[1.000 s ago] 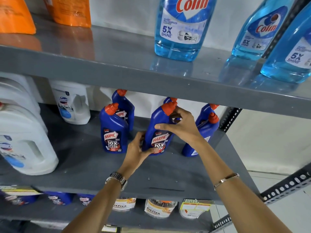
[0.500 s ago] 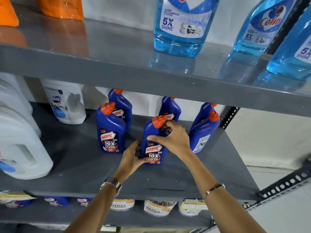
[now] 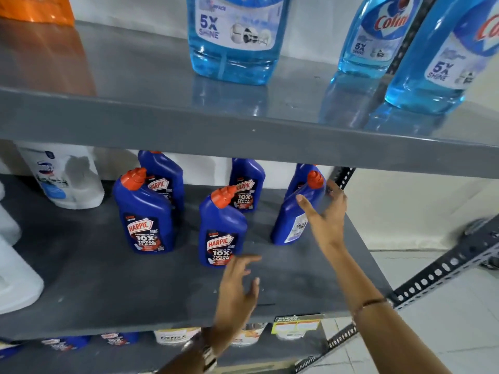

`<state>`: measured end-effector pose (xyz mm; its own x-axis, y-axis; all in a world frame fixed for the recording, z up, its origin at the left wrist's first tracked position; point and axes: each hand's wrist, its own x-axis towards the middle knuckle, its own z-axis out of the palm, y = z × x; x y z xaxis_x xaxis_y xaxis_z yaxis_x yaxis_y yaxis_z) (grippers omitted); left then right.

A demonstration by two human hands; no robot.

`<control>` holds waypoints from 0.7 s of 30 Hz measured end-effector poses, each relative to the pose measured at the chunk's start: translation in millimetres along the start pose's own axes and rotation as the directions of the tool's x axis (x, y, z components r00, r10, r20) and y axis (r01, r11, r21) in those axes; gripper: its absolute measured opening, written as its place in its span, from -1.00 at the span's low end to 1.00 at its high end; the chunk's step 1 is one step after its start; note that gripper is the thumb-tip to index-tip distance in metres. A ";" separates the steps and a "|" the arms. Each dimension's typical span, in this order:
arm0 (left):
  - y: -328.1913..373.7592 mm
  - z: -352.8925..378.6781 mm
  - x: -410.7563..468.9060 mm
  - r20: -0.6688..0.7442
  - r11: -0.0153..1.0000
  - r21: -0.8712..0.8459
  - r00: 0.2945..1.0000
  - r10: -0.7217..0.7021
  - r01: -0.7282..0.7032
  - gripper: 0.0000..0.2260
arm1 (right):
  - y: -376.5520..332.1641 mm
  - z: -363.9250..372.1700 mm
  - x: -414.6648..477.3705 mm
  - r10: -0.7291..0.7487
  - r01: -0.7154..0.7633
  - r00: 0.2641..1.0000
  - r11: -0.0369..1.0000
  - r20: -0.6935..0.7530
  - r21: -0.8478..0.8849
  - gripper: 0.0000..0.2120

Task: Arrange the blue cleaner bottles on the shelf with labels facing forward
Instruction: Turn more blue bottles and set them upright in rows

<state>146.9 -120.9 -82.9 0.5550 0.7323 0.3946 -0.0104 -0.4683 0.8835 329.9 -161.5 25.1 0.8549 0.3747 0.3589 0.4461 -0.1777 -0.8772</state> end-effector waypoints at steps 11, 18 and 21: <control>2.5 80.7 110.6 0.159 0.939 -0.006 0.927 -0.339 0.344 -0.45 | 26.5 -15.2 37.0 0.126 -0.114 0.964 0.991 0.234 -0.065 -0.45; 3.1 74.3 93.2 0.111 0.977 -0.061 0.975 -0.194 0.202 -0.71 | 30.6 -32.2 18.2 0.209 -0.249 0.958 0.945 0.197 0.213 -0.50; 9.8 72.3 79.3 -0.019 0.994 -0.084 0.997 -0.078 0.077 -0.72 | 15.0 -44.6 13.9 0.160 -0.222 0.959 0.937 0.234 0.270 -0.54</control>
<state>250.9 -103.1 -61.2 0.5380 0.7761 0.3289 -0.0376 -0.3678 0.9292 360.3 -199.5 31.1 0.8289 0.5443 0.1294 0.1568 -0.0040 -0.9876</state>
